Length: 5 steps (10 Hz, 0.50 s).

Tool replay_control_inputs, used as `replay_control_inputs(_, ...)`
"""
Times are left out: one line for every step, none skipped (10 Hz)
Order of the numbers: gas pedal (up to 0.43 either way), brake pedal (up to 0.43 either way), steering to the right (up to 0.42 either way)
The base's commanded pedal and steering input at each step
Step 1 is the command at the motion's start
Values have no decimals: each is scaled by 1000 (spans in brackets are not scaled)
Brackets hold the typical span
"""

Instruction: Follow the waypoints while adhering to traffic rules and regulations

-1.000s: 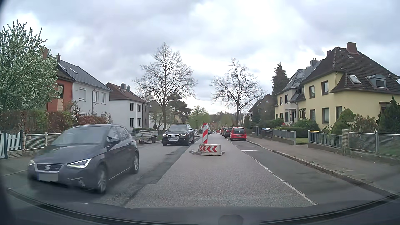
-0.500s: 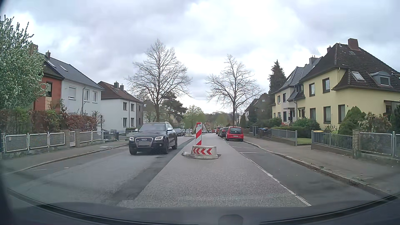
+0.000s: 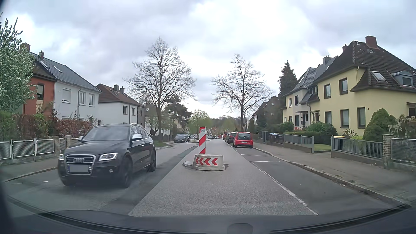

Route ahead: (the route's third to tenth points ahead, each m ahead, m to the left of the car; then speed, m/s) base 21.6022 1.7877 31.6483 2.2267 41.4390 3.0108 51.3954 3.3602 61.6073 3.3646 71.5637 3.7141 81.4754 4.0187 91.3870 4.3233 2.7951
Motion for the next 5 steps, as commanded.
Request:
replay_control_inputs(87, 0, -111)
replay_control_inputs(130, 0, -174)
replay_control_inputs(150, 0, -219)
replay_control_inputs(150, 0, -278)
replay_control_inputs(157, 6, -334)
